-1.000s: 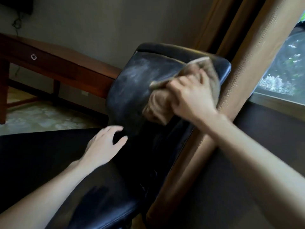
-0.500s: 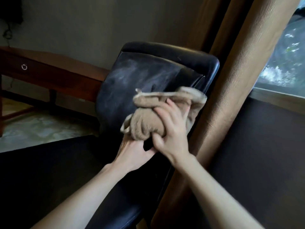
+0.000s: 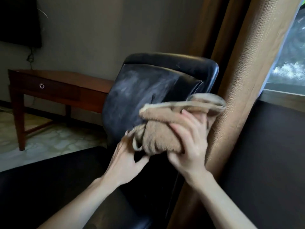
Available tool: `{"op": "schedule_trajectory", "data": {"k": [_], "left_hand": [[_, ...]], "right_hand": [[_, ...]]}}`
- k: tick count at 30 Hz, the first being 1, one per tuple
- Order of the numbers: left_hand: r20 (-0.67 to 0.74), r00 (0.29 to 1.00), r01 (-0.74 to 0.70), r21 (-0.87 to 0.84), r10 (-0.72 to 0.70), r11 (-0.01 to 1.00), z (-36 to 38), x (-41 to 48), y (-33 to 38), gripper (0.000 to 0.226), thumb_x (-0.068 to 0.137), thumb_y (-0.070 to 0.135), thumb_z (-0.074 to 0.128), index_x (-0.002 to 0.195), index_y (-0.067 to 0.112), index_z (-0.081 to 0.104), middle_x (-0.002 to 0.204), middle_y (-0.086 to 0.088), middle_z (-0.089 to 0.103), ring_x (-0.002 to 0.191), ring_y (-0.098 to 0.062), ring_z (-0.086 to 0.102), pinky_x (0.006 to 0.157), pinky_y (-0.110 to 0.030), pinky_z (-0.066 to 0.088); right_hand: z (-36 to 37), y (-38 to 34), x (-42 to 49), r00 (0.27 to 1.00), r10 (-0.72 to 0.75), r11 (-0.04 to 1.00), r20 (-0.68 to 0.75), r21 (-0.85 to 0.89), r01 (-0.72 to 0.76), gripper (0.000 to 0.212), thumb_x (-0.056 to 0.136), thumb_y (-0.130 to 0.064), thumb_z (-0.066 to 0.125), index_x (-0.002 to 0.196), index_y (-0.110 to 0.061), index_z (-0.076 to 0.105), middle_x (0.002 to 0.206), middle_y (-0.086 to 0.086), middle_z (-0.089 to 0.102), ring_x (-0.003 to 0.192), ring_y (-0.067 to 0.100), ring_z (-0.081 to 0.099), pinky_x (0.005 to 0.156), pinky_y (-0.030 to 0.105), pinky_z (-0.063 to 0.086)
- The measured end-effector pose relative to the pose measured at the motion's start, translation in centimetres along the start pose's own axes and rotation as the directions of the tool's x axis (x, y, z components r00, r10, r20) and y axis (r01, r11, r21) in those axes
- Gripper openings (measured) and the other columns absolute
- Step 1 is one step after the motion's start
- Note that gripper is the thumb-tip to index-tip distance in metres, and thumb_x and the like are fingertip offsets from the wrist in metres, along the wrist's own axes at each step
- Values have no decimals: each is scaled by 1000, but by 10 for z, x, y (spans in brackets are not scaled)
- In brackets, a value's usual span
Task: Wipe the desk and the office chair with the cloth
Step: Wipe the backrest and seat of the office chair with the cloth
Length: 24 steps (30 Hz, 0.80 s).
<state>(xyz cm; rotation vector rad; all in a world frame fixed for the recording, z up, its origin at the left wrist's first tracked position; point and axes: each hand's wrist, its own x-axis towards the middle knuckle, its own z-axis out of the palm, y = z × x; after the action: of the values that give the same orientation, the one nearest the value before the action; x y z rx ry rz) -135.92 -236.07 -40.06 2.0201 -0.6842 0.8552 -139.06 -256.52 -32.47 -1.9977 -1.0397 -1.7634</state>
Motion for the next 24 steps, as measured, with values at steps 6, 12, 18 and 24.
{"op": "schedule_trajectory", "data": {"k": [6, 12, 18, 24], "left_hand": [[-28, 983, 179, -107, -183, 978, 2, 19, 18, 56, 89, 50, 48, 135, 20, 58, 129, 12, 56, 129, -11, 50, 112, -25, 35], [-19, 976, 206, -231, -216, 951, 12, 1, 21, 55, 88, 23, 54, 143, 22, 54, 144, 10, 52, 140, -6, 44, 118, -14, 25], [64, 975, 215, -72, -211, 974, 13, -30, -1, 66, 83, 2, 64, 146, 20, 56, 149, 11, 51, 141, -11, 46, 120, -32, 34], [-104, 985, 126, -136, -141, 983, 0, -8, 4, 38, 97, 13, 58, 135, 16, 65, 143, 7, 59, 135, -12, 51, 115, -35, 40]], "right_hand": [[7, 16, 0, 997, 75, 967, -34, -240, -81, 55, 75, -29, 60, 128, -13, 66, 139, 15, 64, 141, 33, 53, 111, 79, 23], [23, -44, -116, 920, 392, 908, 11, -167, -385, 61, 77, -21, 60, 136, -16, 52, 150, 12, 51, 146, 34, 45, 107, 72, 38], [6, -74, -155, 838, 531, 847, 128, -56, -528, 63, 78, -19, 67, 139, -21, 55, 150, -3, 56, 135, 27, 59, 100, 53, 55], [-39, -44, -58, 935, 329, 944, -129, 12, -331, 55, 75, -13, 61, 130, -8, 62, 138, 21, 63, 133, 39, 59, 104, 67, 45]]}}
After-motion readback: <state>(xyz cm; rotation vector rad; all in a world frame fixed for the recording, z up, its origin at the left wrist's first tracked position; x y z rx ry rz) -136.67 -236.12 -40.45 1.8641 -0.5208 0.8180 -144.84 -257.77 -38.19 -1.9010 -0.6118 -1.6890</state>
